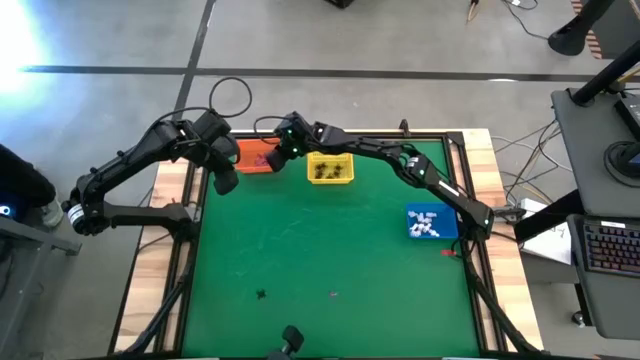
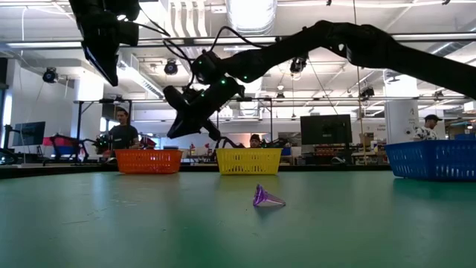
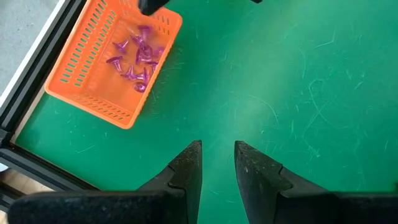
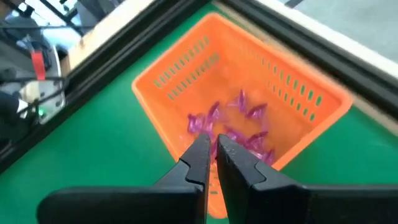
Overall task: Sort Halloween decoration
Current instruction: Put the black spider toy into the yellow basket
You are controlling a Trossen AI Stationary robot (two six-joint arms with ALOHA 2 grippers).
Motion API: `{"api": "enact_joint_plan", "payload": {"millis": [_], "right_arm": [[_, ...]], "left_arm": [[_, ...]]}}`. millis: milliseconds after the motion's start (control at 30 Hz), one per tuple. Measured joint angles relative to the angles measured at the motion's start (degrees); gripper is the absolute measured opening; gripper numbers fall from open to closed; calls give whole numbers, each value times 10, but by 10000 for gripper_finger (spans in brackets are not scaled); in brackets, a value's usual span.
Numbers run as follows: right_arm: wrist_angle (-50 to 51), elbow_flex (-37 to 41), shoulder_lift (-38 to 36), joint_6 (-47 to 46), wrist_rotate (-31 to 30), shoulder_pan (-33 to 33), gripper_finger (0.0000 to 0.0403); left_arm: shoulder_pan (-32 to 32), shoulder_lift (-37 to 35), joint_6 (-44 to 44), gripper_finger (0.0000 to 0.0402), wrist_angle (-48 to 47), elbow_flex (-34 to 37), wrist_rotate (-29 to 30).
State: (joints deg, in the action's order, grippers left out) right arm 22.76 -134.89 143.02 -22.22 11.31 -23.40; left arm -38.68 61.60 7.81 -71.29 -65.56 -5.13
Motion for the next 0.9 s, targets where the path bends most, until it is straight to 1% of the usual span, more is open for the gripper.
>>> {"api": "enact_joint_plan", "payload": {"millis": [133,367,467,533,633,733,800,900], "right_arm": [[-8,-1,-2,-1,-3,0,31],[10,-1,-5,-6,-2,0,79],[66,-1,-25,-3,15,0,92],[118,-1,-54,13,27,0,96],[192,-1,-101,71,26,4,98],[244,-2,-142,119,21,6,96],[266,-2,-165,132,11,7,96],[296,-1,-203,133,-37,10,96]], "left_arm": [[0,0,0,77,0,0,0],[0,0,3,77,0,0,0],[0,0,-4,77,2,0,0],[0,0,-7,77,10,0,0],[0,0,-8,77,32,0,0],[0,0,-8,77,24,0,0],[0,0,-9,77,15,0,-13],[0,1,-26,77,7,0,-64]]}}
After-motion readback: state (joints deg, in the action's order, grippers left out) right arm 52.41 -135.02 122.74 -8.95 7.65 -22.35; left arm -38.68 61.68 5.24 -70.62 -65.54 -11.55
